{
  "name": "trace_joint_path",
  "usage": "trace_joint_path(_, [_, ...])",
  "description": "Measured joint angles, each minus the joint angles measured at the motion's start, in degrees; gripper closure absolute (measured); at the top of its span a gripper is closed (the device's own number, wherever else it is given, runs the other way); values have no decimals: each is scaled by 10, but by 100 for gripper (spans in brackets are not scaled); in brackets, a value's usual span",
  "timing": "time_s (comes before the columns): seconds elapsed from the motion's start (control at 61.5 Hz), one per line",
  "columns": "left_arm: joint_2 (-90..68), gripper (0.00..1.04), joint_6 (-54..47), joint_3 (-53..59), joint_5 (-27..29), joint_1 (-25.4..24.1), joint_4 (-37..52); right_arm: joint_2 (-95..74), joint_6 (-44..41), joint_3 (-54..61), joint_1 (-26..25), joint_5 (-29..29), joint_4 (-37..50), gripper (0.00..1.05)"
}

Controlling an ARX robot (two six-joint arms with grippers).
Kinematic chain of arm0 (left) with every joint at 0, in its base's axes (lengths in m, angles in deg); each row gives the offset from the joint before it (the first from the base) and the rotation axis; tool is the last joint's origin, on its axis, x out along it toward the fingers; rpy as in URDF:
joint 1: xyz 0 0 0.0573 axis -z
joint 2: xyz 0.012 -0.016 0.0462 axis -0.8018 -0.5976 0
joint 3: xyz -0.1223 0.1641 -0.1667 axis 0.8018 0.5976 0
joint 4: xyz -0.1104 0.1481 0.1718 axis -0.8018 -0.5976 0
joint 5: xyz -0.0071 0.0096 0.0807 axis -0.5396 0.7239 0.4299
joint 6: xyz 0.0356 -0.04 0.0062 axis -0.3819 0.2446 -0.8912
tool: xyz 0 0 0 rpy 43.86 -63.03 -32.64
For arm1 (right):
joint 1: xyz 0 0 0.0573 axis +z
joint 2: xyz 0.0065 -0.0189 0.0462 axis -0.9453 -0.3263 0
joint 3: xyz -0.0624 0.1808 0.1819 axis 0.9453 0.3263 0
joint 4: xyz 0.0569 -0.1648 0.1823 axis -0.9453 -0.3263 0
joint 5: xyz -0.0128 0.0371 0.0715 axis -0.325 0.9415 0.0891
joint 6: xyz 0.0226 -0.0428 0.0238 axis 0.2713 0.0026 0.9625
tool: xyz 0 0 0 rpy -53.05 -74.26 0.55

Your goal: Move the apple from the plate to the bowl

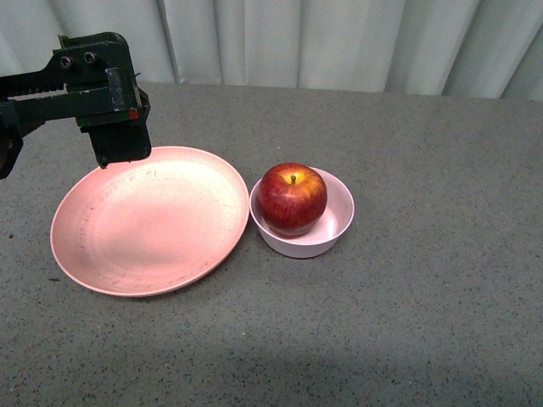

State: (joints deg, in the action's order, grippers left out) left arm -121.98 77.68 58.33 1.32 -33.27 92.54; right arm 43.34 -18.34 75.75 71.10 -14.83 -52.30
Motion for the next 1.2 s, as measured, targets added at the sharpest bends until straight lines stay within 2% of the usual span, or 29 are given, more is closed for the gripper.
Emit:
trace_joint_path(0.033, [1, 7, -1, 1, 2, 0, 2, 0, 0, 0, 0, 0, 0, 9])
trace_joint_path(0.114, [-21, 20, -61, 45, 64, -3, 165, 0, 0, 0, 0, 0, 0, 9])
trace_joint_path(0.163, [-19, 29, -94, 81, 64, -14, 255, 0, 0, 0, 0, 0, 0, 9])
trace_joint_path(0.228, [5, 39, -116, 108, 57, -31, 309, 0, 0, 0, 0, -1, 0, 9])
trace_joint_path(0.455, [118, 79, -141, 176, 9, -81, 280, 0, 0, 0, 0, 0, 0, 9])
trace_joint_path(0.553, [183, 101, -143, 202, -12, -105, 242, 0, 0, 0, 0, 0, 0, 9])
trace_joint_path(0.894, [341, 101, -148, 240, -52, -147, 125, 0, 0, 0, 0, 0, 0, 9])
trace_joint_path(0.943, [365, 101, -148, 244, -89, -169, 104, 0, 0, 0, 0, 0, 0, 9])
trace_joint_path(0.992, [388, 101, -148, 247, -102, -187, 84, 0, 0, 0, 0, 0, 0, 9])
trace_joint_path(1.203, [491, 101, -148, 247, -104, -199, -7, 0, 0, 0, 0, 0, 0, 9])
